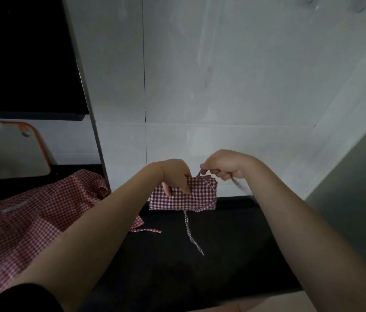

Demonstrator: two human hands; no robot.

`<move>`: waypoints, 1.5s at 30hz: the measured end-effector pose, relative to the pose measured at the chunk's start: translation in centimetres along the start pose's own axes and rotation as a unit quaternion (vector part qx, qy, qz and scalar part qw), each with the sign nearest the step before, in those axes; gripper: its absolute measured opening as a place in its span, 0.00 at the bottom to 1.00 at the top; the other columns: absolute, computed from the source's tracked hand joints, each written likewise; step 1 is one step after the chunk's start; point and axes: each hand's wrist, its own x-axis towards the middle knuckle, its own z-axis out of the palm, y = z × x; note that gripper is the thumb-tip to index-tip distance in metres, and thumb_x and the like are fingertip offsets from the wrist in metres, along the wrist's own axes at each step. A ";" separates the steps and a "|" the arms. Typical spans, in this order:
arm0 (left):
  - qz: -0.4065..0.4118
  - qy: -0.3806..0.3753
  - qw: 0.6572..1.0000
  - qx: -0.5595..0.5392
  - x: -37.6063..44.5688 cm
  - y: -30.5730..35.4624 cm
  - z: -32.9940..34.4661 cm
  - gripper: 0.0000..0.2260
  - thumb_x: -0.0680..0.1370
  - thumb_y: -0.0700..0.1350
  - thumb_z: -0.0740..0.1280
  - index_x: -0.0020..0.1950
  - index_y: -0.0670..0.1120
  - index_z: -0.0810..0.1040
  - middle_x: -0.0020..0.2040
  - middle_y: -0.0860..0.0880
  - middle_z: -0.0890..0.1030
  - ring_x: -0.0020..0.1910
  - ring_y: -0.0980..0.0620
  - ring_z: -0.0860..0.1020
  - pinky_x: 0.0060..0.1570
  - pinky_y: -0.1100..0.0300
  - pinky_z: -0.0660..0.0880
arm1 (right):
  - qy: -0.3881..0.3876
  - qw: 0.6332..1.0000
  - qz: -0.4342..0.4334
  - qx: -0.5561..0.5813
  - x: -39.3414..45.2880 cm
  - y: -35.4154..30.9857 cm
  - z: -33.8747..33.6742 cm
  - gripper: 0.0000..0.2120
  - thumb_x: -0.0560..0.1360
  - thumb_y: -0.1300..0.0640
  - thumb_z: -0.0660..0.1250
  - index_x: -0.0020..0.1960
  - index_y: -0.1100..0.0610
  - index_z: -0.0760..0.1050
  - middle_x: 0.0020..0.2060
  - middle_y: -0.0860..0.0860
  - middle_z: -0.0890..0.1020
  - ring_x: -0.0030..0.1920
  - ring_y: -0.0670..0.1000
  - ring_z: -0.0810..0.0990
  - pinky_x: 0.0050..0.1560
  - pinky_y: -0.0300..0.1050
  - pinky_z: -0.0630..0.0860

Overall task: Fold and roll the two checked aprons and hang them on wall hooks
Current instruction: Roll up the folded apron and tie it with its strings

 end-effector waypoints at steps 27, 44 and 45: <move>-0.010 0.085 0.734 -0.673 1.8 -3.2 2.1 0.17 0.75 0.51 0.72 0.60 0.46 0.76 0.62 0.45 0.75 0.61 0.45 0.75 0.53 0.51 0.80 | 0.105 0.975 -0.046 0.192 0.7 4.3 2.5 0.06 0.76 0.57 0.67 0.46 0.59 0.81 0.43 0.52 0.83 0.50 0.51 0.81 0.56 0.50 0.80; 0.060 -0.009 0.688 -0.723 2.4 -2.5 3.3 0.25 0.73 0.62 0.67 0.64 0.47 0.77 0.49 0.50 0.82 0.44 0.54 0.80 0.29 0.64 0.76 | 0.003 0.962 -0.089 0.257 1.4 3.8 5.0 0.08 0.81 0.60 0.60 0.57 0.56 0.77 0.52 0.54 0.83 0.53 0.55 0.83 0.54 0.48 0.78; 0.052 0.001 0.685 -0.726 2.6 -2.9 3.4 0.26 0.72 0.61 0.68 0.64 0.47 0.77 0.52 0.50 0.83 0.46 0.53 0.81 0.33 0.63 0.78 | 0.015 0.967 -0.074 0.243 1.5 4.1 4.8 0.08 0.81 0.61 0.60 0.55 0.60 0.78 0.47 0.56 0.83 0.45 0.56 0.83 0.46 0.46 0.78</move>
